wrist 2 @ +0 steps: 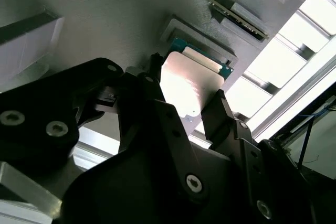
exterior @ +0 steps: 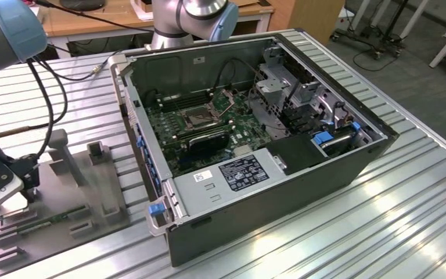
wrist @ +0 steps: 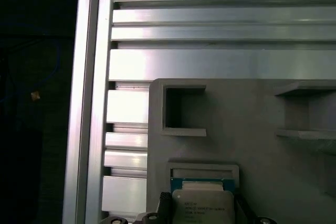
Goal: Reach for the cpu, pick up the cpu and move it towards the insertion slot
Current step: 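Pick up the cpu and move it towards the insertion slot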
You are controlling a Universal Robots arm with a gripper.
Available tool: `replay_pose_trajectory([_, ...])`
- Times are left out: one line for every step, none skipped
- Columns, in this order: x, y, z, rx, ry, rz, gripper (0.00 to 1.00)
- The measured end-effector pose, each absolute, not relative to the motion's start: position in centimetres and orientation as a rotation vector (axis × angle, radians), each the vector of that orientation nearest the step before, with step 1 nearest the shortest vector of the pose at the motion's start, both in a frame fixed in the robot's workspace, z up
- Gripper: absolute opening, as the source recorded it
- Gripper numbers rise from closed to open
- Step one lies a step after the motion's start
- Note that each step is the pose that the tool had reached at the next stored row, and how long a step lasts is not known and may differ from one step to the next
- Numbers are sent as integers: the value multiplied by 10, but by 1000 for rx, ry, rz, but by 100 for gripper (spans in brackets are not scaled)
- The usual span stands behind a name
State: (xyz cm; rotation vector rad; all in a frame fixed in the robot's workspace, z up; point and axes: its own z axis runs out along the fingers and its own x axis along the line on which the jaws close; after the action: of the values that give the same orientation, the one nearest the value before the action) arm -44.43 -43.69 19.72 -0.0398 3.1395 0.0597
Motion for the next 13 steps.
replay_pose_trajectory([-444, -437, 197, -40, 3139, 60, 55])
replay_pose_trajectory([-444, -437, 197, -40, 3139, 60, 55])
replay_pose_trajectory([-444, -437, 197, -40, 3139, 60, 55])
replay_pose_trajectory([-444, -437, 198, -40, 3140, 60, 55])
replay_pose_trajectory([-444, -437, 198, -40, 3140, 60, 55])
replay_pose_trajectory([-444, -437, 198, -40, 3140, 59, 55])
replay_pose_trajectory([-444, -437, 199, -40, 3140, 59, 55])
replay_pose_trajectory([-444, -437, 201, -40, 3140, 59, 55])
replay_pose_trajectory([-444, -437, 202, -40, 3140, 60, 55])
replay_pose_trajectory([-444, -437, 203, -40, 3140, 59, 55])
replay_pose_trajectory([-444, -437, 204, -40, 3140, 60, 55])
replay_pose_trajectory([-444, -437, 204, -40, 3139, 60, 55])
replay_pose_trajectory([-444, -437, 204, -40, 3139, 60, 55])
